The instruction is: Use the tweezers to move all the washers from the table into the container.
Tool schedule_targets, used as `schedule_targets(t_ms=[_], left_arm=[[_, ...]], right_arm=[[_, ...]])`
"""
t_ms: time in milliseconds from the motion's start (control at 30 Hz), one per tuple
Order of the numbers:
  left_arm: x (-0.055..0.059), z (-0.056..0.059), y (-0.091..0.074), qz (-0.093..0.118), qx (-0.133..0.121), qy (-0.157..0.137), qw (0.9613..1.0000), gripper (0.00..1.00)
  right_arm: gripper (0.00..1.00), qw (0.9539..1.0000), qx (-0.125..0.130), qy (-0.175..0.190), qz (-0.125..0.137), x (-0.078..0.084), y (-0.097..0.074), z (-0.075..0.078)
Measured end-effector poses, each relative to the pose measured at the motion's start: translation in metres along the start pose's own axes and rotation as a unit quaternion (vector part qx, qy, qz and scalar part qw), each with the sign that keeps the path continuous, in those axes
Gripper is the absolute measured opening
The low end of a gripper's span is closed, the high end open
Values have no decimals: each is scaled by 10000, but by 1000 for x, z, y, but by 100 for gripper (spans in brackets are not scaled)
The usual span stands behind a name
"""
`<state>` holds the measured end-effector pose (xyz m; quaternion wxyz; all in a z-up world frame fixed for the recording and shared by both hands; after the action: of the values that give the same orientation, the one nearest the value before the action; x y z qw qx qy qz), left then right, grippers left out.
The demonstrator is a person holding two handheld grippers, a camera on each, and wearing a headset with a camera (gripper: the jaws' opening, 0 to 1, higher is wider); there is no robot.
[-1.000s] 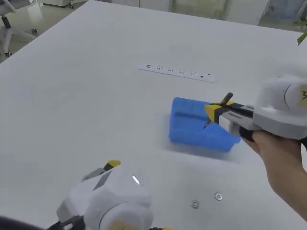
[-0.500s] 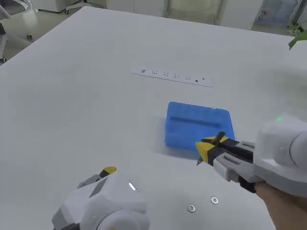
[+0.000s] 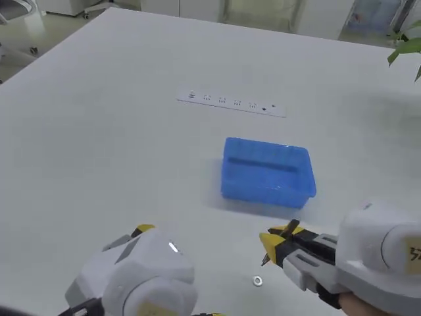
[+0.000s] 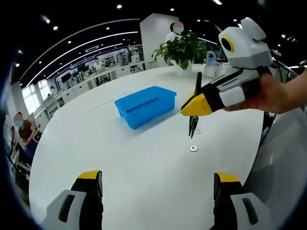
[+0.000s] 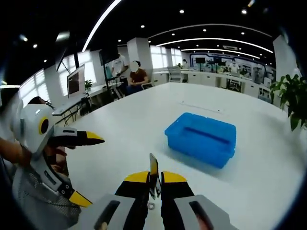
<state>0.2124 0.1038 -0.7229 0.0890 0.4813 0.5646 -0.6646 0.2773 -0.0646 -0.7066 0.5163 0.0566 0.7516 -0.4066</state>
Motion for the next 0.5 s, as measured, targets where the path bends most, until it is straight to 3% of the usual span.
schedule_targets(t_ms=[500], left_arm=[[0, 0, 1, -12, -24, 10, 10000, 99]], right_arm=[[5, 9997, -10, 3, -225, 13, 8, -2]])
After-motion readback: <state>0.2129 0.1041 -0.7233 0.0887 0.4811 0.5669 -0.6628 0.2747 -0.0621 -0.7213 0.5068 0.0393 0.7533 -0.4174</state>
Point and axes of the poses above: the centre of the closed fingertips' face, and the gripper's own axes: y roughly forward along the fingers, z roughly to its right, x roughly out of its underside, the point moved 9 cm from there along -y, roughly backward along the fingers, and after that the axes turned 1 degree about -z, right-handed, at the moved point
